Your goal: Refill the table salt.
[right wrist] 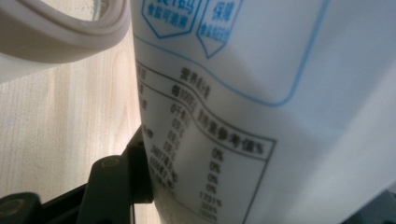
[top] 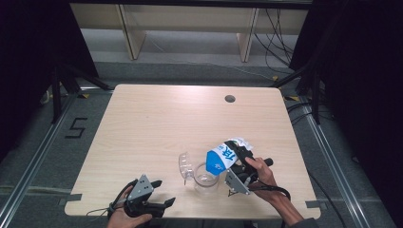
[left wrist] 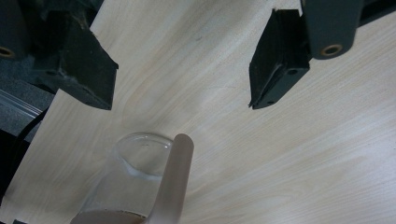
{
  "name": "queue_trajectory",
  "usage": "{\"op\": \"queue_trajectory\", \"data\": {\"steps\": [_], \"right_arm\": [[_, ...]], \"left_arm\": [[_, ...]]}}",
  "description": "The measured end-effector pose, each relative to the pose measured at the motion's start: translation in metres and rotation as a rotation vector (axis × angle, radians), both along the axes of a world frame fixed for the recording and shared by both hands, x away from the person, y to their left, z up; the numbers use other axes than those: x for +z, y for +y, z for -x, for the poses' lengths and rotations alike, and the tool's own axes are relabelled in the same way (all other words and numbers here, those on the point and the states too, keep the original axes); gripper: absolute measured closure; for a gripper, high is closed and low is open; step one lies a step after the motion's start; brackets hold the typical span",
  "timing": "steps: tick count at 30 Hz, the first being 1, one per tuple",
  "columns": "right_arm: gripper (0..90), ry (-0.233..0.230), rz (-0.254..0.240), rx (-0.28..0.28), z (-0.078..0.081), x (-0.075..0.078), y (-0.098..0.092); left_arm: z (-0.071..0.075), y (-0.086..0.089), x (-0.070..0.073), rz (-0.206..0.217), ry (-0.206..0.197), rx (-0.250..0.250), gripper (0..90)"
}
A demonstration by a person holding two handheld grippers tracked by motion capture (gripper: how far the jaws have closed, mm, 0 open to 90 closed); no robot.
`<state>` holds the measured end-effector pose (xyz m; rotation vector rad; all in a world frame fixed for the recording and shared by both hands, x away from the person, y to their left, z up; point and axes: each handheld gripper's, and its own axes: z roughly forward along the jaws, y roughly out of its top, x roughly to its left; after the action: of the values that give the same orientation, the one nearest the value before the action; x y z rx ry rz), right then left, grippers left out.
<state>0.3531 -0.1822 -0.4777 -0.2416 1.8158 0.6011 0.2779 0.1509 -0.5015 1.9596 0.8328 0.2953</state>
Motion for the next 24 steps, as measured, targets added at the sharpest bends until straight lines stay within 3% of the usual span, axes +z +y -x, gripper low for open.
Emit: {"op": "queue_trajectory", "data": {"steps": [1,2,7,8,10,13,14,15,16,17,19,21,22,24], "right_arm": [[42.7,-0.024,0.032,0.017,0.0,0.002,0.001],[42.7,-0.006,0.004,-0.002,0.001,0.0,0.0],[42.8,-0.02,0.012,0.006,0.002,0.001,0.001],[42.7,-0.054,0.059,0.018,0.001,0.005,0.001],[42.8,-0.018,0.024,0.011,0.002,0.001,0.001],[43.1,-0.032,0.021,0.013,0.002,0.001,0.001],[43.2,-0.044,0.035,0.018,0.002,0.002,0.002],[43.2,-0.069,0.082,0.044,0.0,0.006,0.003],[43.2,-0.074,0.082,0.044,0.001,0.006,0.002],[43.2,-0.044,0.031,0.006,0.003,0.002,0.001],[43.3,-0.092,0.089,0.047,0.0,0.008,0.002],[43.3,-0.096,0.082,0.009,0.003,0.008,0.001],[43.3,-0.127,0.146,-0.001,0.003,0.012,-0.001],[43.3,-0.138,0.156,0.003,0.003,0.012,-0.001]], "left_arm": [[0.0,0.0,0.0,0.001,0.001,0.001,22.8],[0.0,0.0,0.0,0.0,0.0,0.0,22.8],[0.0,0.0,0.0,0.0,0.0,0.0,22.8],[0.0,0.0,0.0,0.001,0.001,0.0,22.8],[0.0,0.0,0.0,0.001,0.0,0.0,22.8],[0.0,0.0,0.0,0.002,-0.001,0.001,22.8],[0.0,0.0,0.0,0.002,0.0,0.001,22.8],[0.0,0.0,0.0,0.001,0.0,0.001,22.8],[0.0,0.0,0.0,0.001,-0.001,0.001,22.8],[0.0,0.0,0.0,0.002,0.0,0.001,22.8],[0.0,0.0,0.0,0.001,-0.001,0.001,22.8],[0.0,0.0,-0.001,0.008,-0.003,0.001,22.8],[0.0,0.0,0.0,0.005,-0.001,0.0,22.8],[0.0,0.0,0.0,0.006,-0.003,0.002,22.8]]}}
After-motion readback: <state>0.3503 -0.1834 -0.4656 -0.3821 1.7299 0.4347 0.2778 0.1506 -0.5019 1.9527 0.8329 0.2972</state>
